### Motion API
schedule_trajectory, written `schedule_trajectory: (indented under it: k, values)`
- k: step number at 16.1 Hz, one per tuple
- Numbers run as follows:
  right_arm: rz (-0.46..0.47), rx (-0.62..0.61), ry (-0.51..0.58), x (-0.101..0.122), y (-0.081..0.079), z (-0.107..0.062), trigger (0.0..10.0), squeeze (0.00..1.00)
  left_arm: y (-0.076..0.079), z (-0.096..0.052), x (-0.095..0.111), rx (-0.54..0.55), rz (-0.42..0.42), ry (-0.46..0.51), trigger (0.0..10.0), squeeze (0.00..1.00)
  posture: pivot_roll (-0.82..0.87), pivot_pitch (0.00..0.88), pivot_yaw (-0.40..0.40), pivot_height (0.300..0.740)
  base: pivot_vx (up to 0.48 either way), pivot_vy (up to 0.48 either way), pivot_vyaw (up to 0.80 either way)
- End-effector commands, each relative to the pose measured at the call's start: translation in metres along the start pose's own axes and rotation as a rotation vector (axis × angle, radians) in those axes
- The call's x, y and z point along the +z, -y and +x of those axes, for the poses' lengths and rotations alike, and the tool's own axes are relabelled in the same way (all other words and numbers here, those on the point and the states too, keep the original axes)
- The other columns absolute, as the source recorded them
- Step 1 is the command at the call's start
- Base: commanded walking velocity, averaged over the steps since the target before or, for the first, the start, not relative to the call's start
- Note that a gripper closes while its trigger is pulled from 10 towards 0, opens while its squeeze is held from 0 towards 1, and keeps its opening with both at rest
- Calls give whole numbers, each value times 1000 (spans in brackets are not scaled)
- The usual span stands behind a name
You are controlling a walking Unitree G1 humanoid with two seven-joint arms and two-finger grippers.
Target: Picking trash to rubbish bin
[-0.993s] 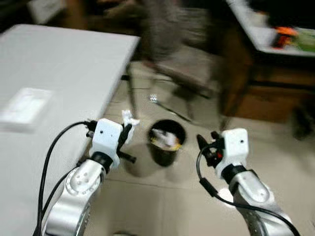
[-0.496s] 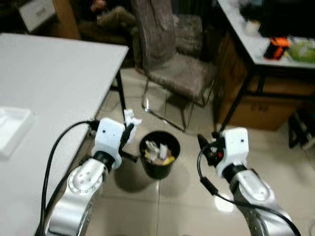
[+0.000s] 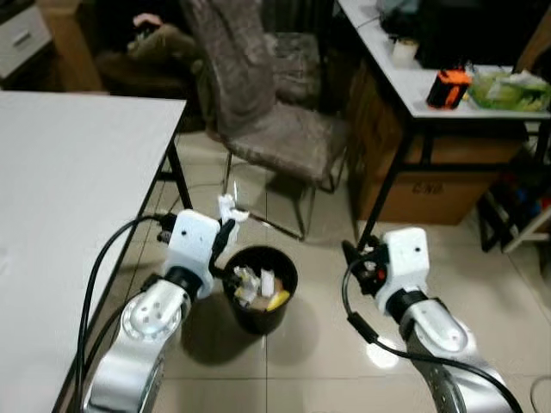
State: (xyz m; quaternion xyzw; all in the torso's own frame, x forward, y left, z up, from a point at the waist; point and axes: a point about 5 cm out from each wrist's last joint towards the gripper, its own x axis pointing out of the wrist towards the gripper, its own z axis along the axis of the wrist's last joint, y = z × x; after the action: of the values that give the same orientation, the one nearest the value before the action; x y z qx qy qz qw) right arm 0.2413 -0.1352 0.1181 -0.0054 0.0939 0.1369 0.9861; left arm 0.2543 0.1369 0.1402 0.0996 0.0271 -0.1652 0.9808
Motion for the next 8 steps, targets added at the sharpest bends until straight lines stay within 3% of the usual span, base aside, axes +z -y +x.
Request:
schedule_trajectory:
  k: [1,8]
  values:
    - [-1,22,-2,-2,-6,1,10000,0,-4,0,-8,5,29,-31,10000,0,-59,83,-18,740,356,0,-563]
    - [-21,26,-20,-6,-3,2,10000,0,1,0,-17,-23,40,-53,10000,0,-64,88,-15,740,353,0,0]
